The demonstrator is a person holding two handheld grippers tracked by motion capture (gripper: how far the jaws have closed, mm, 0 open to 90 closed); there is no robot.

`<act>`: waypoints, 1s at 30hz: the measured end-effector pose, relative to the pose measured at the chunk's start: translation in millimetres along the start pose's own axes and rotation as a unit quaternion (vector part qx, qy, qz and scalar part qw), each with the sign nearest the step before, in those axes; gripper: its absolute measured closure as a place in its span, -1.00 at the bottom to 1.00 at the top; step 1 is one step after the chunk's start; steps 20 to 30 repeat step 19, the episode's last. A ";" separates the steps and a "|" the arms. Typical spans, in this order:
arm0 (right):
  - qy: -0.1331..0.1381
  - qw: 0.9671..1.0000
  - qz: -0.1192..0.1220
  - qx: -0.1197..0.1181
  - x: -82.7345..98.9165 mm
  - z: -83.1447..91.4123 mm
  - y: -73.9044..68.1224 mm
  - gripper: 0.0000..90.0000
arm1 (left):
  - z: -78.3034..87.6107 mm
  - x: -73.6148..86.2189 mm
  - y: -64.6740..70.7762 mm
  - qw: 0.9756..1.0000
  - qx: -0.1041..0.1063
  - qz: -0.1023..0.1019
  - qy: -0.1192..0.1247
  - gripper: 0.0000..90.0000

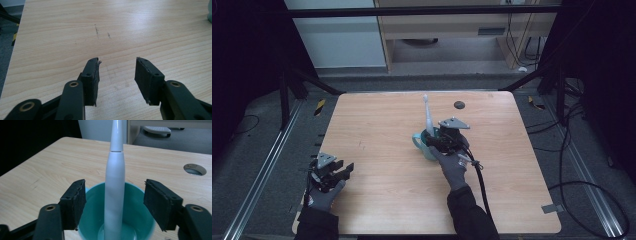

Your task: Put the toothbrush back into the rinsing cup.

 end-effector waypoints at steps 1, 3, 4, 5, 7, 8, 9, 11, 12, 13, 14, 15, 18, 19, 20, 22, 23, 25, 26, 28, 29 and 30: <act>0.004 1.000 0.000 -0.006 0.2 5.6 1.5 -0.27 | -0.1 0.0 0.0 1.000 0.000 0.000 0.000 0.19; 0.007 1.000 -0.007 -0.016 1.2 17.4 6.3 -0.33 | -0.2 0.4 -0.1 1.000 0.000 0.000 -0.001 0.19; 0.008 1.000 -0.008 -0.019 1.7 23.4 9.6 -0.36 | -0.3 0.5 0.1 1.000 0.000 0.000 -0.002 0.19; 0.008 1.000 -0.010 -0.021 2.4 29.5 13.3 -0.38 | -0.4 0.6 0.2 1.000 0.000 0.000 -0.002 0.19; 0.009 0.999 -0.012 -0.029 3.7 41.1 21.1 -0.42 | -0.8 0.6 0.7 1.000 0.002 0.001 -0.001 0.19; 0.010 0.999 -0.012 -0.032 5.0 46.8 25.4 -0.43 | -0.9 0.6 1.0 1.000 0.002 0.002 -0.001 0.18; 0.009 0.999 -0.010 -0.032 6.6 52.2 29.6 -0.45 | -1.0 0.7 1.1 1.000 0.002 0.001 -0.001 0.18; 0.009 1.000 -0.005 -0.030 11.1 62.3 38.9 -0.47 | -1.1 1.0 1.2 1.000 0.003 0.000 -0.003 0.18; 0.006 1.000 -0.003 -0.027 14.3 67.2 44.3 -0.48 | -1.3 1.2 1.4 1.000 0.004 -0.001 -0.004 0.17; 0.003 1.000 -0.004 -0.025 17.7 71.6 50.2 -0.48 | -1.3 1.2 1.4 1.000 0.004 -0.001 -0.004 0.17; 0.000 1.000 -0.005 -0.022 21.6 75.7 56.5 -0.49 | -1.8 1.4 1.9 1.000 0.005 0.000 -0.004 0.17; -0.002 1.000 -0.005 -0.019 25.7 79.6 62.8 -0.49 | -1.8 1.4 1.9 1.000 0.005 0.000 -0.004 0.16; -0.011 1.000 -0.013 -0.004 38.0 87.7 82.8 -0.49 | -3.4 1.9 2.5 1.000 0.007 -0.003 -0.008 0.15; -0.014 1.000 -0.016 0.002 41.3 89.7 88.8 -0.49 | -3.6 2.0 2.9 1.000 0.009 -0.004 -0.009 0.14; -0.014 1.000 -0.016 0.002 41.3 89.7 88.8 -0.49 | -3.6 2.0 2.9 1.000 0.009 -0.004 -0.009 0.14; -0.014 1.000 -0.016 0.002 41.3 89.7 88.8 -0.49 | -3.6 2.0 2.9 1.000 0.009 -0.004 -0.009 0.14; -0.014 1.000 -0.016 0.002 41.3 89.7 88.8 -0.49 | -3.6 2.0 2.9 1.000 0.009 -0.004 -0.009 0.14; -0.014 1.000 -0.016 0.002 41.3 89.7 88.8 -0.49 | -3.6 2.0 2.9 1.000 0.009 -0.004 -0.009 0.14; -0.014 1.000 -0.016 0.002 41.3 89.7 88.8 -0.49 | -3.6 2.0 2.9 1.000 0.009 -0.004 -0.009 0.14; -0.014 1.000 -0.016 0.002 41.3 89.7 88.8 -0.49 | -3.6 2.0 2.9 1.000 0.009 -0.004 -0.009 0.14; -0.014 1.000 -0.016 0.002 41.3 89.7 88.8 -0.49 | -3.6 2.0 2.9 1.000 0.009 -0.004 -0.009 0.14; -0.014 1.000 -0.016 0.002 41.3 89.7 88.8 -0.49 | -3.6 2.0 2.9 1.000 0.009 -0.004 -0.009 0.14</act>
Point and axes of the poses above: each handheld gripper's, and its own axes: z roughly backward along the jaws, x roughly out of its underside, y roughly to its right, the point moved 3 cm from there along -z, roughly forward along the jaws, and after that the axes turned 10 degrees about -z, right-handed, at the moved point
